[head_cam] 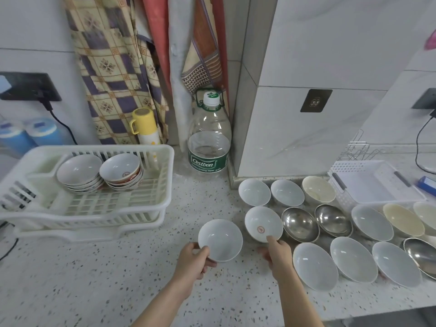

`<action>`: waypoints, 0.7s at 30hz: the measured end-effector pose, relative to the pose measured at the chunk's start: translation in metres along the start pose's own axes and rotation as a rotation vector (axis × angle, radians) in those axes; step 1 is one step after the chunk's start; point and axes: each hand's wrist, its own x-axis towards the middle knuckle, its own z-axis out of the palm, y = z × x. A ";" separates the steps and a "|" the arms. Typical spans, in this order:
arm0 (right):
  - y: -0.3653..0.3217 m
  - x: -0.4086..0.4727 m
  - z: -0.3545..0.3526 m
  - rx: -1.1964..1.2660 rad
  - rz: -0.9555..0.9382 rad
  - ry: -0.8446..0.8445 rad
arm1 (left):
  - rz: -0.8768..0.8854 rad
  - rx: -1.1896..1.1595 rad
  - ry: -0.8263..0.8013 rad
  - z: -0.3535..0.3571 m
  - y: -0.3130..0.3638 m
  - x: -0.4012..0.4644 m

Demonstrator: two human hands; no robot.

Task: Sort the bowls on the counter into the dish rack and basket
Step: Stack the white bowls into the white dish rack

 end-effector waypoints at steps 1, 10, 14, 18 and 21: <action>-0.001 -0.002 0.004 0.044 0.020 0.006 | 0.000 -0.005 0.001 -0.004 0.001 -0.001; -0.004 -0.019 0.025 0.227 0.056 0.143 | 0.056 -0.050 0.027 -0.054 0.013 -0.007; -0.011 -0.040 0.040 0.253 0.009 0.137 | 0.126 -0.105 0.032 -0.079 0.031 -0.009; -0.032 -0.070 0.068 0.284 -0.074 0.092 | 0.211 -0.162 0.032 -0.113 0.056 -0.011; -0.053 -0.091 0.091 0.298 -0.154 0.064 | 0.272 -0.206 0.042 -0.143 0.074 -0.010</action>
